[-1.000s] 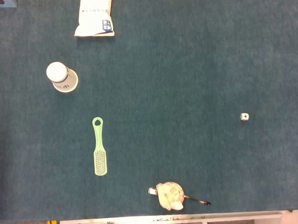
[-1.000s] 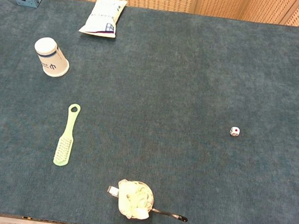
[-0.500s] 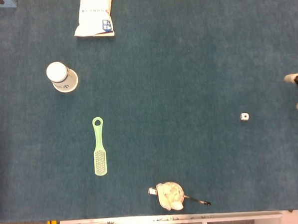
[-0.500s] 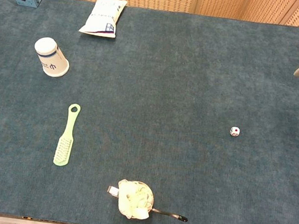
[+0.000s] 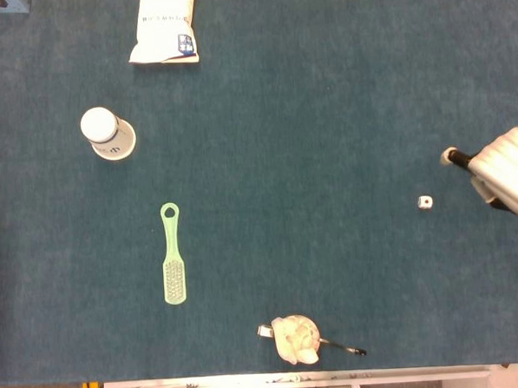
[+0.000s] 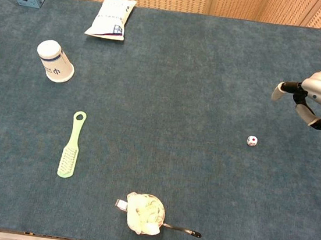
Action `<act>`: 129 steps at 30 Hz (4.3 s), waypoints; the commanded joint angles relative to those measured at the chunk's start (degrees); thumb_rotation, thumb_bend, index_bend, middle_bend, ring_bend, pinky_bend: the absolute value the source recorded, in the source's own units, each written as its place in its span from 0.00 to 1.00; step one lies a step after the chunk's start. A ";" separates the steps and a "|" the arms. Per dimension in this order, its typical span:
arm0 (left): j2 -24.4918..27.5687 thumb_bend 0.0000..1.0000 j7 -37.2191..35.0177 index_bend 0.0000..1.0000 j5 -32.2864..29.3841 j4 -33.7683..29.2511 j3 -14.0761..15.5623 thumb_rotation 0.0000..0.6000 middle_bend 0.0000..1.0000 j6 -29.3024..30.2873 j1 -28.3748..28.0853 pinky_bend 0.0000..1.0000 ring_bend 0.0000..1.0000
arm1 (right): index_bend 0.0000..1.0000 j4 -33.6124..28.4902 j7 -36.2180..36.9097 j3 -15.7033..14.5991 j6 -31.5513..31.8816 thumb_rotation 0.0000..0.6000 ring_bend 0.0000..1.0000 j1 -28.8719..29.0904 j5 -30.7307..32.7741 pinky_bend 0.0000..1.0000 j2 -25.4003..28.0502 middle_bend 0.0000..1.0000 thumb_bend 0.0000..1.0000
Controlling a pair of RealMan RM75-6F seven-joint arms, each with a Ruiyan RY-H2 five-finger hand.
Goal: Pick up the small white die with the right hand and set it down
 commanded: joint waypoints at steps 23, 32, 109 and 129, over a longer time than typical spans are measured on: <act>-0.28 0.20 1.33 0.35 -2.85 0.81 -0.96 1.00 0.24 -1.58 -0.31 0.32 0.18 | 0.45 -2.24 -9.54 -3.78 -11.86 1.00 1.00 8.66 15.76 1.00 -1.05 0.99 1.00; -0.06 0.20 0.50 0.35 -3.30 1.19 -1.20 1.00 0.24 -1.55 -0.17 0.32 0.18 | 0.43 0.12 -8.30 -4.74 -12.12 1.00 1.00 9.72 16.50 1.00 -3.46 1.00 1.00; 1.51 0.20 -1.37 0.36 -2.62 2.96 -0.70 1.00 0.25 0.36 2.35 0.32 0.18 | 0.34 4.81 -3.70 -10.56 -11.06 1.00 1.00 13.45 17.95 1.00 -8.32 1.00 1.00; 1.29 0.20 -0.69 0.36 -2.97 3.01 -0.83 1.00 0.25 0.00 2.26 0.32 0.18 | 0.34 3.37 0.88 -12.27 -6.90 1.00 1.00 9.38 10.75 1.00 -5.15 1.00 1.00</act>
